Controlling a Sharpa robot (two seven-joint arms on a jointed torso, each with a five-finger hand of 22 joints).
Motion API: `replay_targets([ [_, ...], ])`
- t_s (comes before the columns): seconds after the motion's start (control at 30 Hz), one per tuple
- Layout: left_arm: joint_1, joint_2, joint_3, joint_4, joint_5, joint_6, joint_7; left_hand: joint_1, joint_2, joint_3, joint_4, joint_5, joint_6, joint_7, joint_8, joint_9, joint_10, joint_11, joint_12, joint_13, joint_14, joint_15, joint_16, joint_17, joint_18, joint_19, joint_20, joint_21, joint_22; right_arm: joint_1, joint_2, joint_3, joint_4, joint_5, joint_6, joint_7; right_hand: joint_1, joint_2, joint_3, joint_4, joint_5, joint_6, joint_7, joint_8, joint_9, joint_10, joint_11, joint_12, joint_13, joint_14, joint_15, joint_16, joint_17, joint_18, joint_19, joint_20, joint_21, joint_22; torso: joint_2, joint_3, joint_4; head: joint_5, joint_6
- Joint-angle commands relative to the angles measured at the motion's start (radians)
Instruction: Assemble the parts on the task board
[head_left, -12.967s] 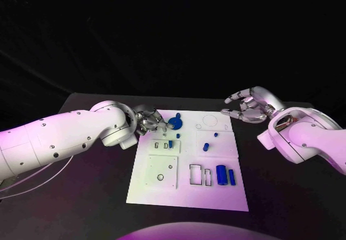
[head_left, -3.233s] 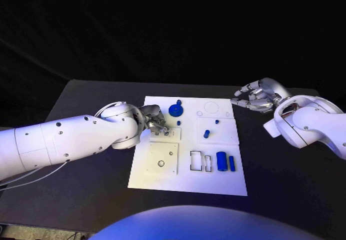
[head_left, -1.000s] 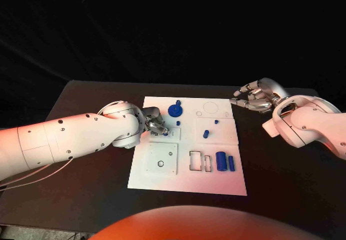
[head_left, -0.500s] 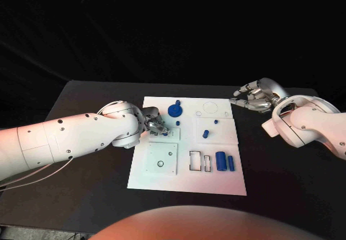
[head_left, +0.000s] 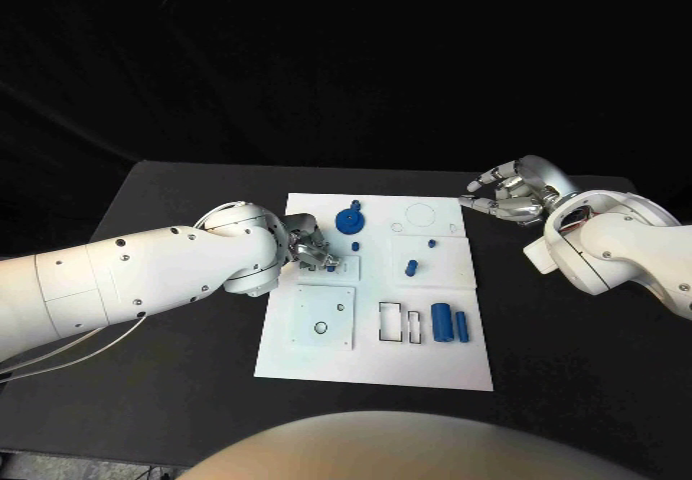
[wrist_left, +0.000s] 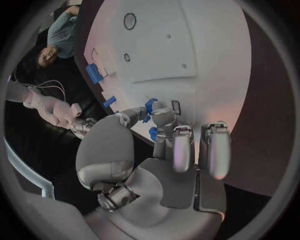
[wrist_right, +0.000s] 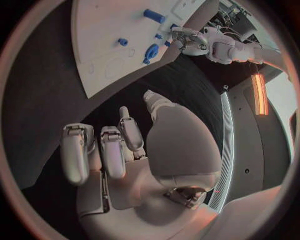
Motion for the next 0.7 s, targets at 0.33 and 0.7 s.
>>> replay_targets([
  [0.33,-0.007,0.003,-0.006,-0.005,0.014,0.040,-0.024,-0.002,0.005,-0.018,0.007,0.008,0.007,0.003,-0.005,0.003,0.006,-0.001,0.008,0.003,0.107,-0.007,0.004,0.263,-0.021,0.078,-0.008,0.005,0.241,-0.001,-0.001,0.000,0.001,-0.003,-0.004,0.005,-0.017,0.003,0.000,0.001,-0.014,0.001,-0.002,0.007,0.002,-0.003,-0.002,-0.004,-0.002,0.097,-0.001,-0.007,0.237,0.010,0.027,0.000,-0.005,0.194,0.000,-0.0001,-0.0003,0.000,0.000],
  [0.7,-0.007,-0.001,-0.005,-0.002,0.014,0.032,-0.026,0.016,0.006,-0.091,0.050,0.076,0.010,0.001,0.002,0.014,0.010,-0.003,0.025,0.013,0.107,-0.009,0.004,0.263,-0.022,0.083,-0.010,0.010,0.246,-0.001,-0.002,0.000,0.001,-0.003,-0.006,0.004,-0.030,0.004,-0.008,0.001,-0.037,0.000,-0.002,0.010,0.003,-0.003,-0.002,-0.004,-0.003,0.097,-0.001,-0.007,0.236,0.010,0.027,0.000,-0.006,0.194,0.000,-0.0003,-0.0001,0.001,0.000],
])
